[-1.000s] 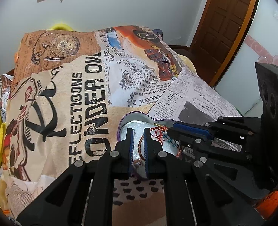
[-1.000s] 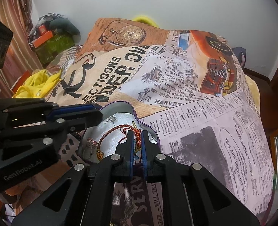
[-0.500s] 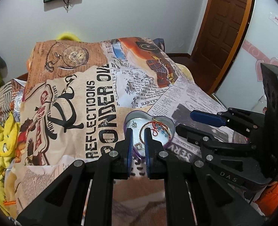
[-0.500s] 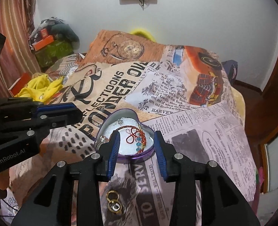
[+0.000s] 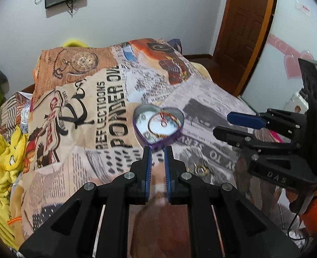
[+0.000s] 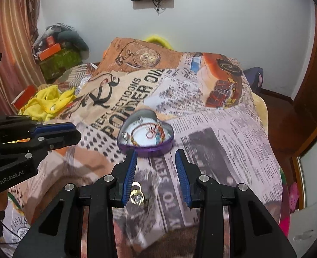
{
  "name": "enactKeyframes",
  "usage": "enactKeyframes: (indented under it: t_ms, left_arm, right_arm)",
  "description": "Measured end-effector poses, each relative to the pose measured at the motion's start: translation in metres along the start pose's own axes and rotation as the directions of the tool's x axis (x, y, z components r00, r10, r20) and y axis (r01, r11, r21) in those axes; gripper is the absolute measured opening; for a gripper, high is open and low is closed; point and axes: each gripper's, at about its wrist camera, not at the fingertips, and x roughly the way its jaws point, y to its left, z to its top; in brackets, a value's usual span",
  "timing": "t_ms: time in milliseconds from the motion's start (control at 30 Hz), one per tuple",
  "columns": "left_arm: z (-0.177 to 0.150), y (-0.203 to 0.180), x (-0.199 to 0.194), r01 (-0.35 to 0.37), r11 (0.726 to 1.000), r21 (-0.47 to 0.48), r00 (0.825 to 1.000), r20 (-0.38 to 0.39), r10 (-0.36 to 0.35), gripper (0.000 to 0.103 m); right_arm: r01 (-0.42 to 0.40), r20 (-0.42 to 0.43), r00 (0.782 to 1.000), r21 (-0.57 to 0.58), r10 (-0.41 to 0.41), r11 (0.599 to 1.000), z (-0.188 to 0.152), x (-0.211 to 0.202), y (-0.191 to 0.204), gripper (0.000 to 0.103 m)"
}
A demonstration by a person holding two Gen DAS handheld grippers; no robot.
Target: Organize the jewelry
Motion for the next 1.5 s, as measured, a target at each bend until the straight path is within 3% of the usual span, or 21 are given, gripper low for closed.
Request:
enactKeyframes:
  t_ms: [467,767,933,967,1067,1500]
  left_arm:
    - [-0.038,-0.014,0.031,0.044,0.999,-0.014,0.990,-0.132,-0.046,0.010]
    - [-0.044,-0.012,0.049,0.072,0.997,-0.025,0.983,-0.170,-0.075,0.010]
    - [-0.045,-0.006,0.053,0.088,0.995,-0.040,0.981,-0.172,-0.094,0.010]
    - [-0.044,-0.006,0.053,0.089,0.995,-0.040,0.981,-0.172,-0.094,0.010]
    - [-0.043,-0.007,0.056,0.092,0.995,-0.037,0.980,-0.173,-0.097,0.010]
    - [-0.033,-0.024,0.075,0.128,0.991,-0.029,0.972,-0.196,-0.132,0.010]
  right_arm:
    - [-0.037,-0.130,0.991,0.021,0.039,0.999,-0.043,0.023,-0.001,0.034]
    - [-0.090,-0.163,0.983,-0.007,0.087,0.996,-0.045,0.039,0.009,0.034]
    - [-0.078,-0.178,0.982,-0.040,0.070,0.996,-0.048,0.051,0.015,0.034]
    - [-0.076,-0.172,0.983,-0.046,0.067,0.996,-0.049,0.051,0.015,0.033]
    - [-0.078,-0.160,0.985,-0.048,0.069,0.996,-0.050,0.050,0.014,0.020]
    - [-0.087,-0.090,0.992,0.040,0.090,0.995,-0.041,0.030,-0.010,0.019]
